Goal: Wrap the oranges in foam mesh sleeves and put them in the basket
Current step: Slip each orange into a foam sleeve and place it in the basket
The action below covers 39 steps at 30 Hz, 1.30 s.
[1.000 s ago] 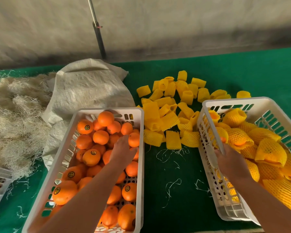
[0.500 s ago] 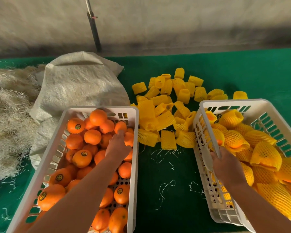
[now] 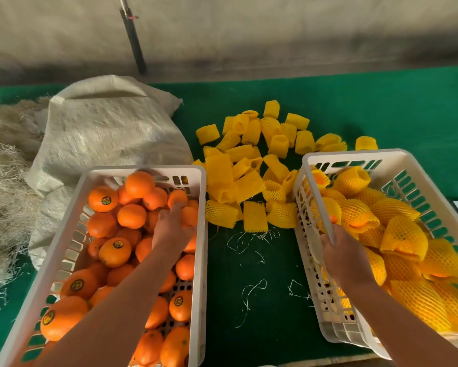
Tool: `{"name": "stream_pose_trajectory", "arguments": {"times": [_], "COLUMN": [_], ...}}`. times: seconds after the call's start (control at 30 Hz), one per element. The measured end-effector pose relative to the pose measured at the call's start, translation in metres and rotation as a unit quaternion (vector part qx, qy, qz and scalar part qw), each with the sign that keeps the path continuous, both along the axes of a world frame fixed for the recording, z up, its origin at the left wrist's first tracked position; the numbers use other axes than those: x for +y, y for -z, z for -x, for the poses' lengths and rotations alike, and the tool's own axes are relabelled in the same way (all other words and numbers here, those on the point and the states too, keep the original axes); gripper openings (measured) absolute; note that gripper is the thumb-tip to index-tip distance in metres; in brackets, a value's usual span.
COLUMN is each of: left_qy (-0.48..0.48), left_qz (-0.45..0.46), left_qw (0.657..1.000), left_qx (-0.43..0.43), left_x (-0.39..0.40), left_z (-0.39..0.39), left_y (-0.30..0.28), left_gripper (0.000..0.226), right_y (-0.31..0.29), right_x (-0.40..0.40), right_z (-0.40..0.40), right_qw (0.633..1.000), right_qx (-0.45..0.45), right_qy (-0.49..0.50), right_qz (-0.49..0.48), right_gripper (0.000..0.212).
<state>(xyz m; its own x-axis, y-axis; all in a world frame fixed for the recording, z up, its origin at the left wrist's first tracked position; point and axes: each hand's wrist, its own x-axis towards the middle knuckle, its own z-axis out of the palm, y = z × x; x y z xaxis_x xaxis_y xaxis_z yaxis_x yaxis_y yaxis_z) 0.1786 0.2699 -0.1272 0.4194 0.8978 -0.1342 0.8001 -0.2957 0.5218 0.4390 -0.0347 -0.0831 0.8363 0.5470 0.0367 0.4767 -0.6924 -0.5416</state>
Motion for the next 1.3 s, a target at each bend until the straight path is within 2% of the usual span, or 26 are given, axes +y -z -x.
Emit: {"name": "stream_pose_trajectory", "arguments": {"times": [0.07,0.1,0.13,0.2,0.27,0.3,0.33,0.37,0.43,0.53,0.63,0.73,0.8,0.9,0.97,1.03,1.07,1.17,1.3], "left_qy": [-0.052,-0.093,-0.142,-0.198,-0.180,-0.165,-0.139,-0.102,-0.043,-0.034,-0.026,-0.025,0.002,0.081,0.125,0.152,0.161,0.170,0.163], "left_qz": [0.039,0.087,0.164,0.342,0.451,0.491,0.521,0.539,0.535,0.524,0.533,0.519,0.470,0.286,0.171,0.114,0.099,0.075,0.049], "left_qw": [0.994,0.981,0.949,0.825,0.704,0.657,0.627,0.617,0.639,0.667,0.677,0.710,0.759,0.891,0.936,0.951,0.954,0.958,0.964], "left_qx": [-0.089,-0.147,-0.228,-0.403,-0.519,-0.548,-0.562,-0.564,-0.550,-0.529,-0.507,-0.476,-0.451,-0.344,-0.280,-0.242,-0.231,-0.218,-0.205], "left_x": [-0.006,-0.009,-0.012,-0.019,-0.026,-0.030,-0.034,-0.038,-0.045,-0.057,-0.071,-0.080,-0.085,-0.094,-0.100,-0.104,-0.105,-0.104,-0.103], "left_z": [0.014,0.022,0.028,0.037,0.043,0.044,0.044,0.043,0.037,0.022,0.009,-0.001,-0.005,-0.007,-0.009,-0.011,-0.012,-0.012,-0.011], "left_y": [-0.008,-0.015,-0.024,-0.040,-0.056,-0.065,-0.074,-0.083,-0.096,-0.108,-0.108,-0.104,-0.097,-0.091,-0.083,-0.073,-0.068,-0.060,-0.058], "left_gripper": [0.070,0.070,0.069,0.053,0.044,0.048,0.053,0.056,0.061,0.064,0.071,0.087,0.086,0.087,0.089,0.092,0.092,0.091,0.088], "right_y": [0.001,0.002,0.004,0.007,0.006,0.004,0.003,0.003,0.006,0.007,0.005,0.001,0.002,-0.003,-0.006,-0.009,-0.010,-0.015,-0.013], "right_x": [0.000,0.000,0.000,-0.002,-0.003,-0.002,-0.001,-0.001,-0.002,-0.004,-0.004,-0.004,-0.005,-0.005,-0.005,-0.004,-0.003,0.009,0.047], "right_z": [-0.001,-0.002,-0.003,-0.005,-0.003,-0.002,-0.001,-0.001,-0.003,-0.006,-0.004,-0.001,-0.002,0.001,0.003,0.006,0.007,0.012,0.025], "right_qw": [1.000,1.000,1.000,0.999,1.000,1.000,1.000,1.000,1.000,1.000,1.000,0.992,0.990,0.999,0.999,1.000,0.999,0.993,0.981], "right_qx": [-0.002,-0.001,-0.004,-0.006,0.005,0.003,-0.003,-0.005,-0.004,0.016,0.000,-0.044,-0.043,0.017,0.034,0.006,-0.020,-0.104,-0.125], "right_qy": [0.000,-0.006,-0.019,-0.031,-0.012,-0.006,-0.003,-0.005,-0.014,-0.013,-0.020,-0.069,-0.076,-0.014,-0.005,-0.010,-0.015,-0.047,-0.141], "right_qz": [-0.003,0.002,0.015,0.033,0.008,-0.001,-0.004,-0.002,0.001,0.017,0.023,0.098,0.114,0.039,0.006,0.023,0.024,-0.018,-0.036], "right_gripper": [0.008,0.009,0.010,0.009,0.007,0.009,0.012,0.013,0.014,0.013,0.017,0.024,0.025,0.023,0.042,0.066,0.070,0.061,0.041]}}
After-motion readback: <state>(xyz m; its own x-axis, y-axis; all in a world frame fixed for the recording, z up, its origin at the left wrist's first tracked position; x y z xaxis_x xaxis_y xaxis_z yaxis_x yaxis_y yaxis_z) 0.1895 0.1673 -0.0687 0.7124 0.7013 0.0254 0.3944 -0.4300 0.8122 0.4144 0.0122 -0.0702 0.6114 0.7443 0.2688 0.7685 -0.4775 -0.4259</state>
